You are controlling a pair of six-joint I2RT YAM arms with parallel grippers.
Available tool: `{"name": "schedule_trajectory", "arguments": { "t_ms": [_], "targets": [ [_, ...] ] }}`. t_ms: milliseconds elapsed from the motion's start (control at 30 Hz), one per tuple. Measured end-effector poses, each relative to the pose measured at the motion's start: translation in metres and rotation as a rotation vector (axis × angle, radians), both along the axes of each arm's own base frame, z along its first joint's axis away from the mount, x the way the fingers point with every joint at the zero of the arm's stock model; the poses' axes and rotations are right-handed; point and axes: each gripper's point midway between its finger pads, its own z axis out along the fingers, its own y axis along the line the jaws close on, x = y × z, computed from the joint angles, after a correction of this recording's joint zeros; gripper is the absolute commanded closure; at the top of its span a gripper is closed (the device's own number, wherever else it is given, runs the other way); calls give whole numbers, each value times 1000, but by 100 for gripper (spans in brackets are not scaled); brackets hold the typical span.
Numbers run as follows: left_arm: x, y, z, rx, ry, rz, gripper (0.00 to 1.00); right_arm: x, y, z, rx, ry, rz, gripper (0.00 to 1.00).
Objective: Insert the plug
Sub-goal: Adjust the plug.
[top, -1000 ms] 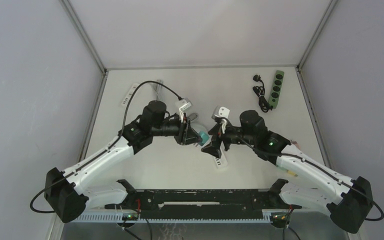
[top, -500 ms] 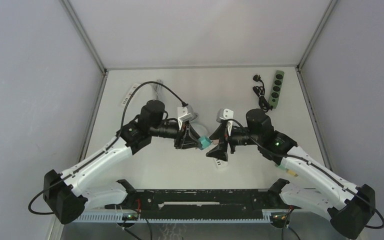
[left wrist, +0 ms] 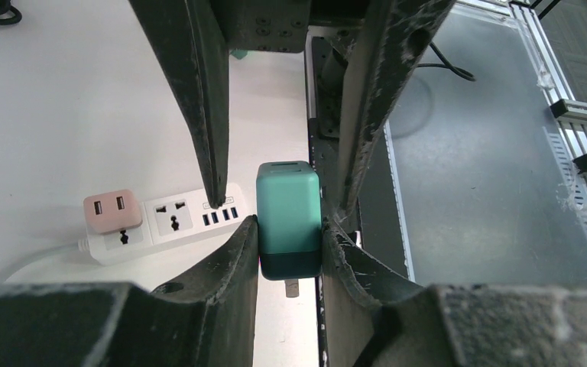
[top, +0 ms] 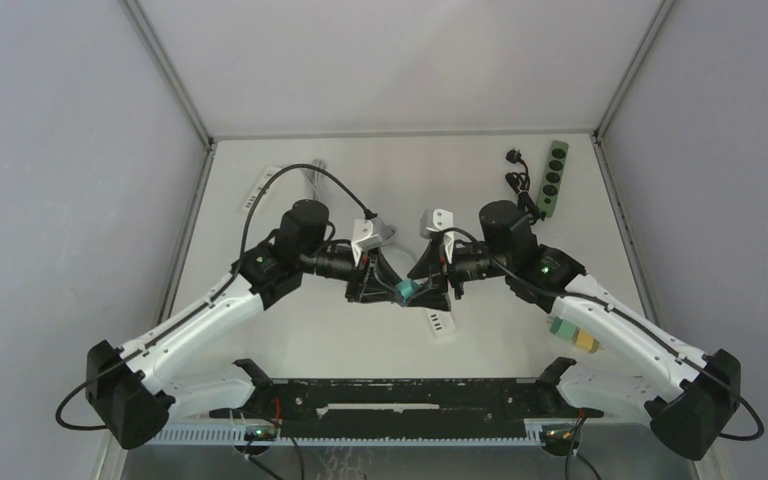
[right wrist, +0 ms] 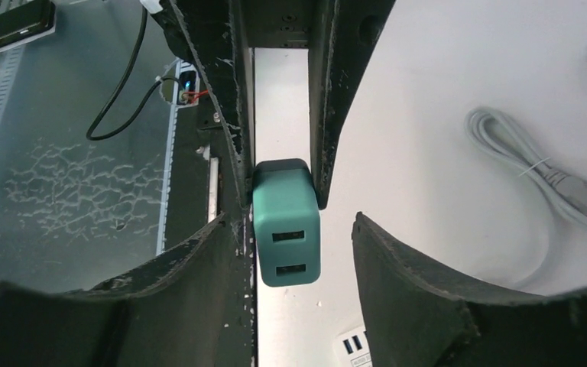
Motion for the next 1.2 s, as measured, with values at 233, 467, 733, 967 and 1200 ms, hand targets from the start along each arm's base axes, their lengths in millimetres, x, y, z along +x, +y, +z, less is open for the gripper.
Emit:
{"name": "schedule_trajectory", "arguments": {
  "t_ms": [233, 467, 733, 967, 1200],
  "targets": [
    [-5, 2, 6, -18, -19, -17, 98, -6, 0, -11, -40, 43, 36, 44],
    [-6, 2, 7, -21, -18, -23, 98, -12, -2, -11, -45, 53, 65, 44],
    [-8, 2, 8, -24, -15, -35, 98, -12, 3, -7, -45, 57, 83, 48],
    [-9, 2, 8, -24, -10, -38, 96, -14, 6, -8, -50, 58, 98, 77],
    [-6, 3, 7, -15, -21, -11, 62, -13, 5, -8, -53, 53, 92, 98]
  ]
}}
